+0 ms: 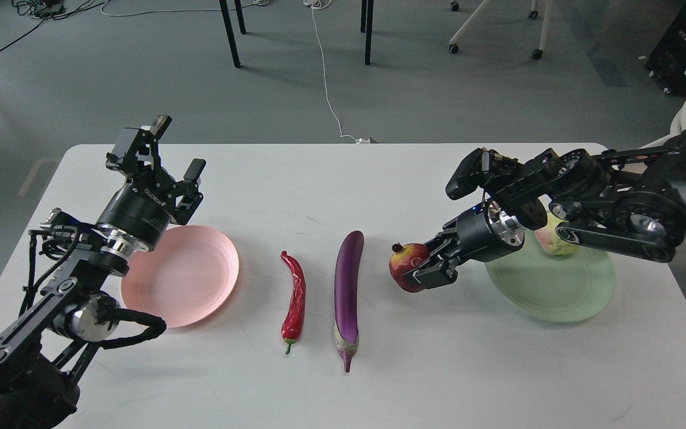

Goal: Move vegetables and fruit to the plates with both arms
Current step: 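Carry the red apple onto the green plate and lower it, then open the right gripper and withdraw it from the plate, then reach the left gripper down to the red chili pepper, then grasp the chili pepper with the left gripper and lift it, then carry the chili pepper onto the pink plate and release it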

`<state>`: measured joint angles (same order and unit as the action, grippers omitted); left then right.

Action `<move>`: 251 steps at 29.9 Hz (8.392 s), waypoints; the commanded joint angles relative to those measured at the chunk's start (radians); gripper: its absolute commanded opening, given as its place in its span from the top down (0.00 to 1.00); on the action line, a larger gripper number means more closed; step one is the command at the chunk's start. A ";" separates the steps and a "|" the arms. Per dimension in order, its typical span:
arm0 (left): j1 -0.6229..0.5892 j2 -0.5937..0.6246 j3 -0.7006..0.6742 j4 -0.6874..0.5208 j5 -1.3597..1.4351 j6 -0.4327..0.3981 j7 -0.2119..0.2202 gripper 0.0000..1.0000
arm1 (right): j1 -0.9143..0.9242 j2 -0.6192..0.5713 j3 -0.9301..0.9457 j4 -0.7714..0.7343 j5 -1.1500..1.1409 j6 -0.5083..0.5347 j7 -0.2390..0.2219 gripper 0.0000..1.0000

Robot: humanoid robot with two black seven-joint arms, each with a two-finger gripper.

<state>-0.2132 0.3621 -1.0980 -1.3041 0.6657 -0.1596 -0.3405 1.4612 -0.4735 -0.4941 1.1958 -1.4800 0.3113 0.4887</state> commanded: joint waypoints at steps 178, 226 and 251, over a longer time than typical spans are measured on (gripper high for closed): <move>-0.259 0.040 0.575 -0.198 1.164 -0.329 0.673 0.91 | -1.302 -0.251 1.387 0.122 1.314 -0.038 0.000 0.02; -0.443 0.606 0.662 -0.212 0.960 -0.329 0.370 0.88 | -1.305 -0.275 1.393 0.123 1.314 -0.038 0.000 0.02; -0.431 0.629 0.629 -0.202 0.908 -0.311 0.199 0.01 | -1.306 -0.275 1.393 0.123 1.314 -0.038 0.000 0.02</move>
<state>-0.6351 1.0008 -0.4487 -1.4734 1.6163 -0.4809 -0.1024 0.1549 -0.7486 0.8995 1.3192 -0.1657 0.2731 0.4888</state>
